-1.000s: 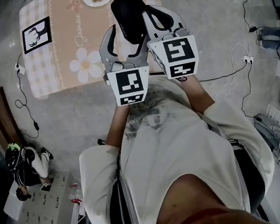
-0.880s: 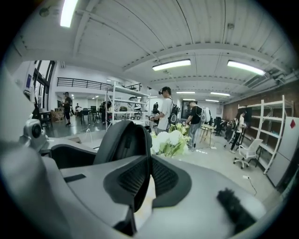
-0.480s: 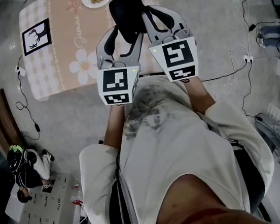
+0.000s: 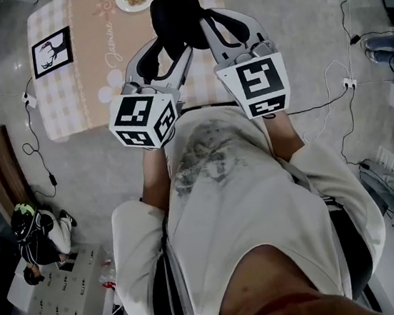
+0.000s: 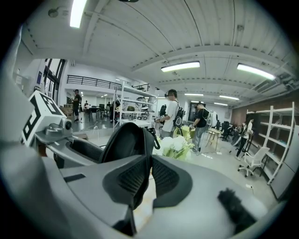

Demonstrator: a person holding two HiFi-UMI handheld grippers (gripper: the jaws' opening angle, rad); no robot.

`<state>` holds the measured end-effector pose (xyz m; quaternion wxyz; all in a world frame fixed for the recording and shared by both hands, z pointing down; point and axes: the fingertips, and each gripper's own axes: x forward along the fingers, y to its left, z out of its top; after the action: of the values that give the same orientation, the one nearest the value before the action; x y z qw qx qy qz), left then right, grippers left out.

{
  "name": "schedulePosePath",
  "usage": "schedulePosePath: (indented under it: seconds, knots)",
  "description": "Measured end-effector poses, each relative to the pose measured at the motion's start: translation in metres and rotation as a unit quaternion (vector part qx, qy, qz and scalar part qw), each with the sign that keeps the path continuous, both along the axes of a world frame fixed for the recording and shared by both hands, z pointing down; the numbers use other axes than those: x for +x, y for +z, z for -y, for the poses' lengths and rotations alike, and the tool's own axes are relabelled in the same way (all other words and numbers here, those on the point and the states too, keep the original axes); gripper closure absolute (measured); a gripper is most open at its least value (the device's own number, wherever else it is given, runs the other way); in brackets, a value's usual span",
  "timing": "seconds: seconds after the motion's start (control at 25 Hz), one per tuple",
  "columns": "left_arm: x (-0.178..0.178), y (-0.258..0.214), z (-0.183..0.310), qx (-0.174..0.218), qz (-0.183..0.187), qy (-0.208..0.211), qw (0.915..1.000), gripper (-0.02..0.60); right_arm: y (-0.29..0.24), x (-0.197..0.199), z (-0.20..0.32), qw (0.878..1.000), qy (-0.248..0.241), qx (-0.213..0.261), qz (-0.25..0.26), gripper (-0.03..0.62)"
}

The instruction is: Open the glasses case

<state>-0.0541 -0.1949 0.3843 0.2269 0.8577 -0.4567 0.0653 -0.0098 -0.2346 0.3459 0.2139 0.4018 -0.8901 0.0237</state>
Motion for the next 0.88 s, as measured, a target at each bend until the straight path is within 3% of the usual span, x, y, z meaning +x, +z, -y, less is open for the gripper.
schedulePosePath:
  seconds: [0.88]
  knots:
    - [-0.019, -0.016, -0.002, -0.009, -0.074, 0.026, 0.9969, 0.374, -0.014, -0.002, -0.008, 0.996, -0.044, -0.029, 0.068, 0.546]
